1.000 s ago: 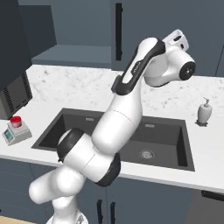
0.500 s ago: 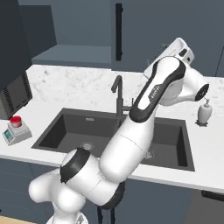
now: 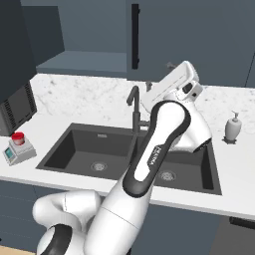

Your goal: Pick the jam and place it on the digital scale for weighing, and close the cabinet.

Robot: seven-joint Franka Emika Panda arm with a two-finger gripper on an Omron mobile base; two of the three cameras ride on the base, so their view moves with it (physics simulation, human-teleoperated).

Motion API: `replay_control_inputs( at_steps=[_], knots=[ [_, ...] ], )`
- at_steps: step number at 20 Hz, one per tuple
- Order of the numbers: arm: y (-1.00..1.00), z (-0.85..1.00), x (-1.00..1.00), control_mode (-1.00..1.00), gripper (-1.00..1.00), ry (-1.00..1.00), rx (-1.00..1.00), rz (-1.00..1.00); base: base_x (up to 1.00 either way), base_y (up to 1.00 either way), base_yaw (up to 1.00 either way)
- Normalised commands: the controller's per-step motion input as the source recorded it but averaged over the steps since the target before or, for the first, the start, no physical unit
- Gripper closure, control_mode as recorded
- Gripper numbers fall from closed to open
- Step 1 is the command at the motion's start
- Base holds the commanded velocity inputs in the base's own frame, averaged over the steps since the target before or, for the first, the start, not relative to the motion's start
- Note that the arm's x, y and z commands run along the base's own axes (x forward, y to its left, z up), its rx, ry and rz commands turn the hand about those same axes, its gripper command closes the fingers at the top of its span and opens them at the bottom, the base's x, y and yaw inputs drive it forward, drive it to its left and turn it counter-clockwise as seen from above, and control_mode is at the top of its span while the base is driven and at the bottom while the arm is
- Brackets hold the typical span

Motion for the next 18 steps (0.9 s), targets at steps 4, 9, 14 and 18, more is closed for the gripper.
replay_control_inputs(
  at_steps=[4,9,14,18],
  knots=[
    [0.17,0.09,-0.97,-1.0,-1.0,-0.1,0.02,-0.05,0.0,0.0,0.0],
    [0.35,0.03,-0.95,-1.0,-1.0,-0.06,0.01,0.0,0.0,0.0,0.0],
    [0.64,0.05,-0.9,-1.0,-1.0,-0.21,0.01,-0.04,0.0,0.0,0.0],
    [0.93,0.07,-0.63,-1.0,-1.0,-0.14,0.0,-0.06,0.0,0.0,0.0]
  ],
)
